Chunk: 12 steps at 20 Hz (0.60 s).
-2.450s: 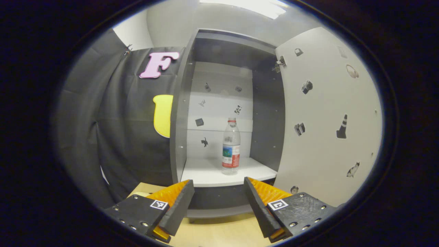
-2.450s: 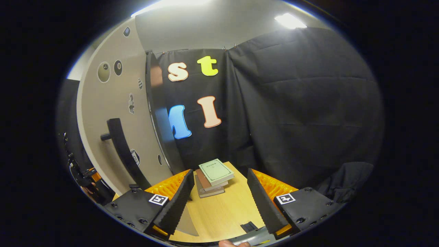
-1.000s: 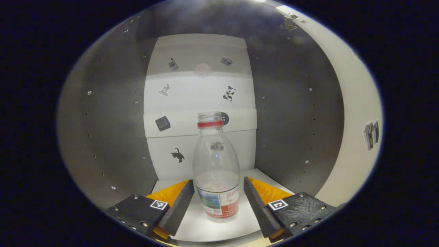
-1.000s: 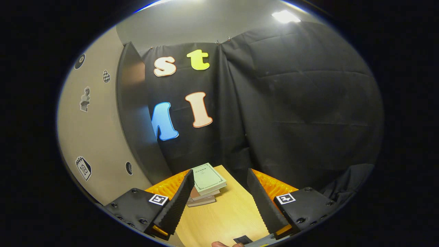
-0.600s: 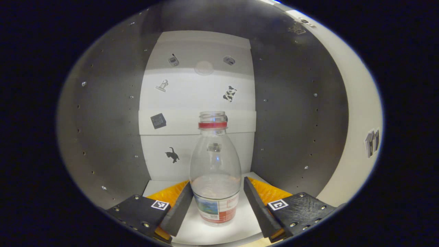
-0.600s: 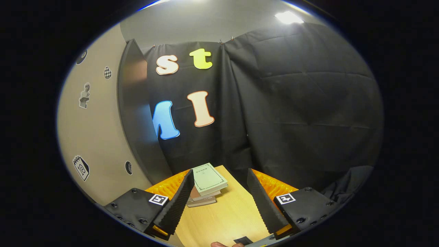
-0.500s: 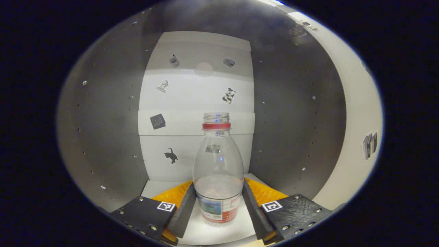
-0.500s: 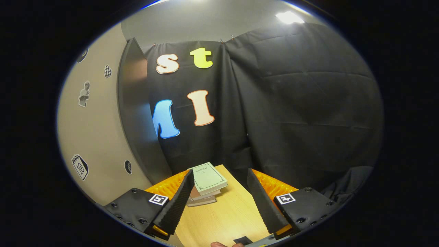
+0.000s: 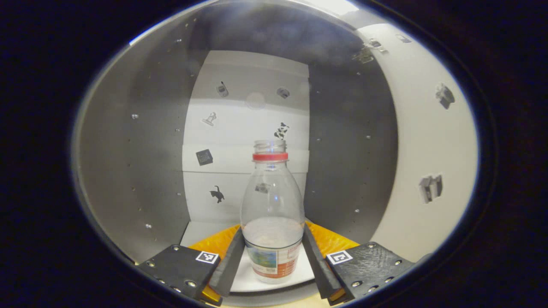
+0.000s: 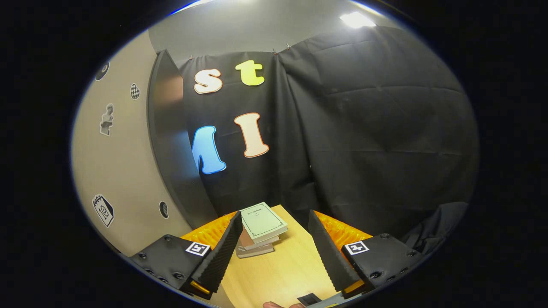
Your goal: Open the cabinet door with the right hand, grasp the bottle in the cabinet with the left hand and place it on the coaster, then close the cabinet door with the right hand.
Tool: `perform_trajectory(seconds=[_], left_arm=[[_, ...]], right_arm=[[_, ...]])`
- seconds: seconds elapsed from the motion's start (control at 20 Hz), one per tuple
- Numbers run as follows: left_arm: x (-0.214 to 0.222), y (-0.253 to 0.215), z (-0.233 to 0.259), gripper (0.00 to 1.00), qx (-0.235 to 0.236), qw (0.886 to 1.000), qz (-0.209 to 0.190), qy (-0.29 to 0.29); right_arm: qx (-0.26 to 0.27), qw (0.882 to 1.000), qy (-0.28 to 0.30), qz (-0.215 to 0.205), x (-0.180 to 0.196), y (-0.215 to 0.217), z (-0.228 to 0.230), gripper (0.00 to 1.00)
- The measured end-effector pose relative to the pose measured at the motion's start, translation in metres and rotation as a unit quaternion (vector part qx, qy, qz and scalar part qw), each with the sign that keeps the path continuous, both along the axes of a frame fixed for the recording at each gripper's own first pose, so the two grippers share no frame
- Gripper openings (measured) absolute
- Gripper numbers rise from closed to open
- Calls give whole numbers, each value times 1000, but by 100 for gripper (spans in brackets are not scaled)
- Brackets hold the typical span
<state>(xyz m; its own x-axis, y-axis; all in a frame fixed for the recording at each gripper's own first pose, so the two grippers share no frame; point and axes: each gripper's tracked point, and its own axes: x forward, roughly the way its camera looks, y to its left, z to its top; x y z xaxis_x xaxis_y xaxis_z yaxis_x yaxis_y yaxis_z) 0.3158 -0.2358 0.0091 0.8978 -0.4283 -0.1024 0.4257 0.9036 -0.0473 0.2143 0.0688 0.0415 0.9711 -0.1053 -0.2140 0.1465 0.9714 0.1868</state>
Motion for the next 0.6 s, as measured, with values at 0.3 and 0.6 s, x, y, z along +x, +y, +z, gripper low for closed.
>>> perform_trajectory(seconds=[0.3, 0.6], left_arm=[[-79, 32, 19, 75, -13, 1000, -22, 0], [-136, 101, -25, 74, 68, 998, -2, -6]], right_arm=[[9, 1000, -8, 14, -1, 15, 12, 98], [5, 1000, -10, 26, -2, 33, 23, 98]])
